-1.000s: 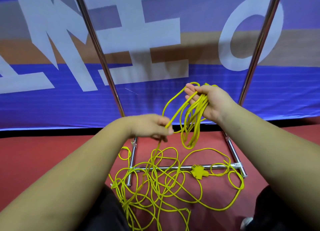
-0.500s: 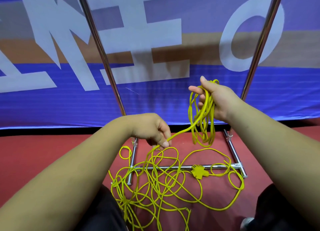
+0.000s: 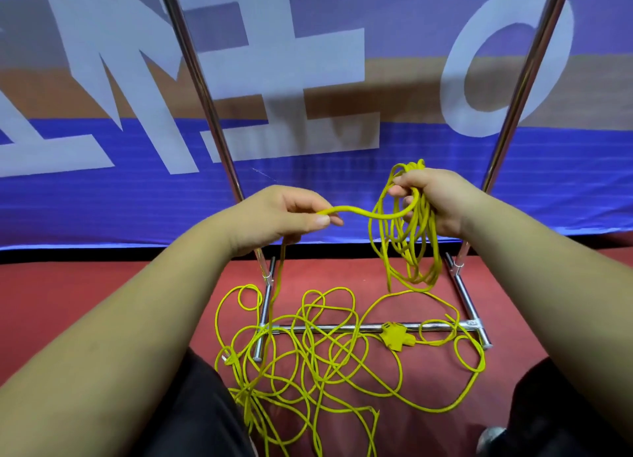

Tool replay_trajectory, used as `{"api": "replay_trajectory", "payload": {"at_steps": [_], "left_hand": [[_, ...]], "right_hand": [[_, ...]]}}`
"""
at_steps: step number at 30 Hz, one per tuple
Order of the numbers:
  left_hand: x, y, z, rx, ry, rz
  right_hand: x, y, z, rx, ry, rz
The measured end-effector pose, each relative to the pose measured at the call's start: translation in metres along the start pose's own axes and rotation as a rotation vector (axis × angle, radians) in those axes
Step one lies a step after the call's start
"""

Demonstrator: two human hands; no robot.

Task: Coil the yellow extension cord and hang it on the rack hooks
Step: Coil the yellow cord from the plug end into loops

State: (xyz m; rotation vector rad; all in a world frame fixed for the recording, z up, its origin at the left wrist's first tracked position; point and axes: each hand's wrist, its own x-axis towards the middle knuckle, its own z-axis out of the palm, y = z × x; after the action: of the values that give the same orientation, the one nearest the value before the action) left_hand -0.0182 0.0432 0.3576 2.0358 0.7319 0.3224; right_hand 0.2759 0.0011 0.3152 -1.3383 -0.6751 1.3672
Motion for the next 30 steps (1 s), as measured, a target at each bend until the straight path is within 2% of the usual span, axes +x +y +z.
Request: {"api": "replay_trajectory", "payload": {"at_steps": [2,3,5,9,15,22,24,30], "left_hand": [[0.002,0.0,0.004,0.042,-0.062,0.015],[0.004,-0.001,0.006,0.043,-0.04,0.03],[0.01,-0.004,0.009,-0.04,0.098,0.031],[0.022,-0.018,-0.001,-0.391,0.396,-0.074],[0.027,-0.028,-0.01,-0.622,0.593,-0.189],[0.037,-0.039,-0.016,-0.612,0.722,-0.318],[0.038,-0.045,-0.018,-0.567,0.734,-0.344],[0.04,-0.06,-0.029,-0.391,0.752,-0.401]], "right_hand": [[-0.001,0.001,0.003,-0.022,-0.025,-0.019],[0.0,0.002,0.004,-0.033,-0.033,-0.03],[0.002,0.003,0.004,-0.06,-0.048,-0.049],[0.003,0.004,0.0,-0.15,-0.107,-0.048],[-0.005,0.005,0.006,-0.363,-0.197,-0.009],[-0.008,0.013,0.018,-0.513,-0.233,-0.051],[-0.004,0.017,0.019,-0.405,-0.268,-0.068],[-0.005,0.013,0.021,-0.181,-0.307,0.062]]}}
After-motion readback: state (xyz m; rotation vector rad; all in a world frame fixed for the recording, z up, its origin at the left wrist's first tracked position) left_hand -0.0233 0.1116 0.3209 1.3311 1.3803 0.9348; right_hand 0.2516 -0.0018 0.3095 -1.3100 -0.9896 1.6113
